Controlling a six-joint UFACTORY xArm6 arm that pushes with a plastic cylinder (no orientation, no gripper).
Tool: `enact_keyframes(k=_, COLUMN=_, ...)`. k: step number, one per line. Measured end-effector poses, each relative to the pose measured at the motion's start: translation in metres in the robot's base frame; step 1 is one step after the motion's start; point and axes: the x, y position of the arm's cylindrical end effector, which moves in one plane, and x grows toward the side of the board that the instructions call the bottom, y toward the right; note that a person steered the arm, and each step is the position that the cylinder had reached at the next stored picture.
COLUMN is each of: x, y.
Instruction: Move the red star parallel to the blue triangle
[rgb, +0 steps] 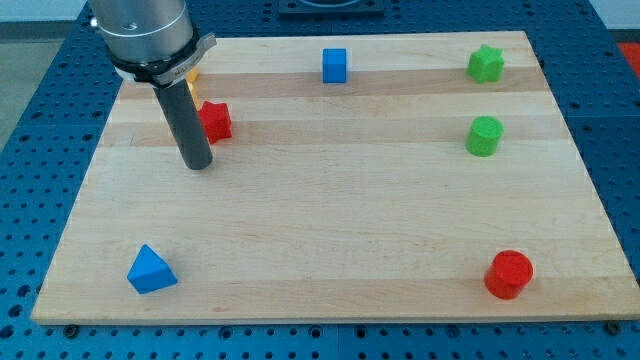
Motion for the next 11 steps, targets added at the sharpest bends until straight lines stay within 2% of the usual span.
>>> enact_keyframes(k=1, x=-0.044, y=-0.031)
enact_keyframes(k=3, x=-0.097, y=-0.01)
enact_keyframes(k=4, x=-0.097, y=-0.009)
enact_keyframes(k=5, x=-0.081, y=0.002)
enact_keyframes(k=6, x=-0.03, y=0.044)
enact_keyframes(k=8, x=0.1, y=0.166)
enact_keyframes(k=9, x=0.134, y=0.189)
enact_keyframes(k=10, x=0.12, y=0.189)
enact_keyframes(k=11, x=0.037, y=0.187)
